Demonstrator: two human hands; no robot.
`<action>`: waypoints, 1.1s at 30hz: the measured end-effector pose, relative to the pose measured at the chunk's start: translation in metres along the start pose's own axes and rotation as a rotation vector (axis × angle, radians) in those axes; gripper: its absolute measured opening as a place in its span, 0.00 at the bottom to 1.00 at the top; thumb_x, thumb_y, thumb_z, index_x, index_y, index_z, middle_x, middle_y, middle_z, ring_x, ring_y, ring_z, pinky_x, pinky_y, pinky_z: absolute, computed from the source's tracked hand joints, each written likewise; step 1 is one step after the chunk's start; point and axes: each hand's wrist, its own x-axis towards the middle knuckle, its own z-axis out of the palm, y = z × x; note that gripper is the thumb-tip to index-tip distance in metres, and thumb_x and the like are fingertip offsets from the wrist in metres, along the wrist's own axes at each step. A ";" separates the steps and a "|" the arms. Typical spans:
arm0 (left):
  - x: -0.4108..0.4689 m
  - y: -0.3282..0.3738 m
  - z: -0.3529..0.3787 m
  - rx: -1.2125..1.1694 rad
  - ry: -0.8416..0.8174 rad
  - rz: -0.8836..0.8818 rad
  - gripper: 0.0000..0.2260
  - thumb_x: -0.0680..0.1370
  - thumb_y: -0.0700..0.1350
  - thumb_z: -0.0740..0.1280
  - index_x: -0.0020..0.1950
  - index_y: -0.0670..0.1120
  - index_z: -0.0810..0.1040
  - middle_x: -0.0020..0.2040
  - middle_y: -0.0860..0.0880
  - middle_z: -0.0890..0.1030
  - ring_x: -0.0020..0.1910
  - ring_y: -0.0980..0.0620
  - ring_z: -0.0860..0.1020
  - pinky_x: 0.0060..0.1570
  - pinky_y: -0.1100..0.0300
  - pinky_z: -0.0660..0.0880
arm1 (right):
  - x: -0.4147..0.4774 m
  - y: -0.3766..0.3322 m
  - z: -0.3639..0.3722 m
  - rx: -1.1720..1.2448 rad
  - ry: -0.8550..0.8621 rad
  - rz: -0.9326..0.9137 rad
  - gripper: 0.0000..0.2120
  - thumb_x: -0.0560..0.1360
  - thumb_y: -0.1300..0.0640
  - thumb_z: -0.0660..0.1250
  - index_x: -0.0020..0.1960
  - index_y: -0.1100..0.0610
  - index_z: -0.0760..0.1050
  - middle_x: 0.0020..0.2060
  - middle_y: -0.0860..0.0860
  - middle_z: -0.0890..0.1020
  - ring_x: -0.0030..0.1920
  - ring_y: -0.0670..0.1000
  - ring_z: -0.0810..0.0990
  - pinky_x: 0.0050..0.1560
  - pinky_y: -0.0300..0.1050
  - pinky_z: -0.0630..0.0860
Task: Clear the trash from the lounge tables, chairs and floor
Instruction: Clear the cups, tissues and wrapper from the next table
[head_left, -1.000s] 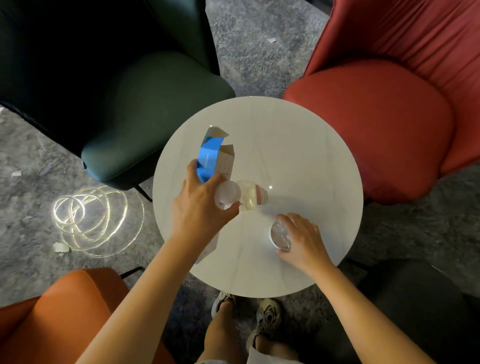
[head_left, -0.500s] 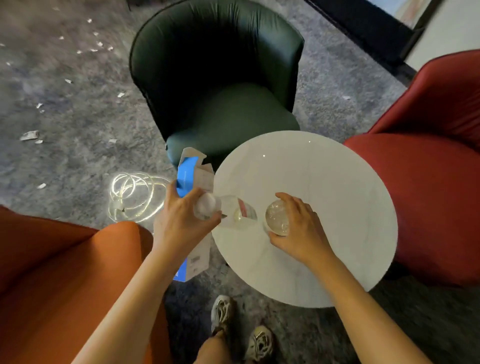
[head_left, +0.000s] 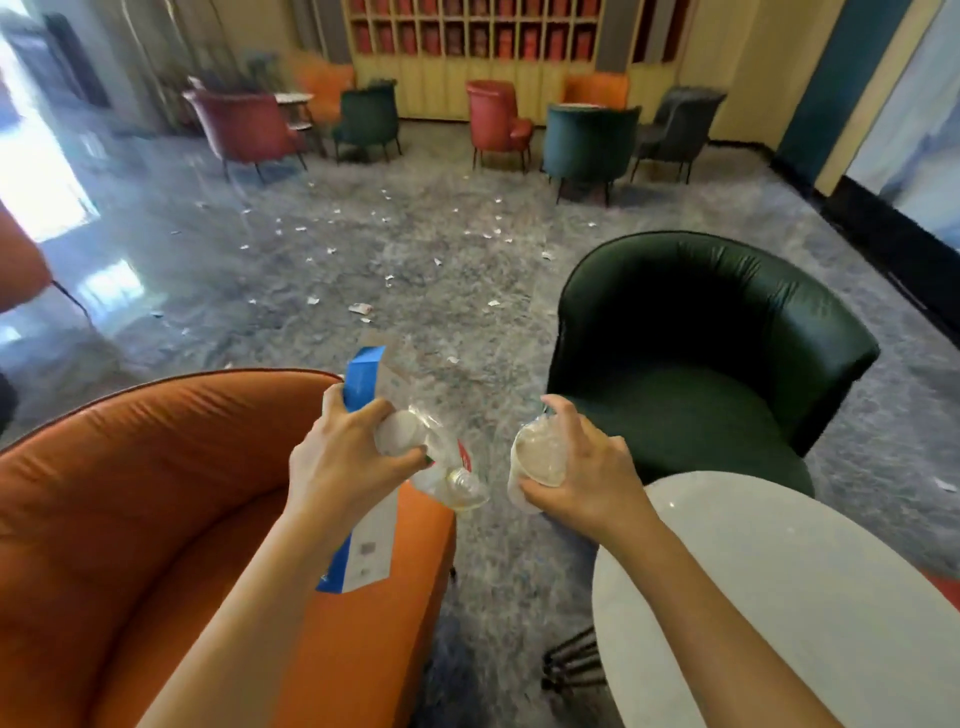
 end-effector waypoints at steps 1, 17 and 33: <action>0.000 -0.017 -0.015 0.002 0.029 -0.023 0.19 0.63 0.67 0.67 0.47 0.57 0.75 0.60 0.51 0.67 0.42 0.52 0.70 0.39 0.58 0.66 | 0.009 -0.021 0.004 0.007 -0.005 -0.051 0.38 0.67 0.42 0.69 0.71 0.48 0.55 0.61 0.48 0.73 0.59 0.51 0.74 0.56 0.48 0.65; -0.107 -0.329 -0.287 0.276 0.348 -0.430 0.25 0.65 0.68 0.66 0.56 0.57 0.75 0.65 0.49 0.66 0.48 0.51 0.72 0.42 0.57 0.68 | 0.054 -0.441 0.122 0.250 -0.259 -0.633 0.37 0.64 0.44 0.73 0.67 0.46 0.60 0.55 0.49 0.77 0.46 0.48 0.76 0.46 0.43 0.74; -0.312 -0.460 -0.390 0.342 0.599 -1.009 0.21 0.65 0.65 0.68 0.52 0.54 0.76 0.59 0.51 0.67 0.45 0.50 0.72 0.40 0.59 0.67 | -0.026 -0.686 0.235 0.430 -0.617 -1.123 0.34 0.62 0.45 0.74 0.65 0.49 0.66 0.58 0.47 0.75 0.53 0.50 0.75 0.51 0.45 0.74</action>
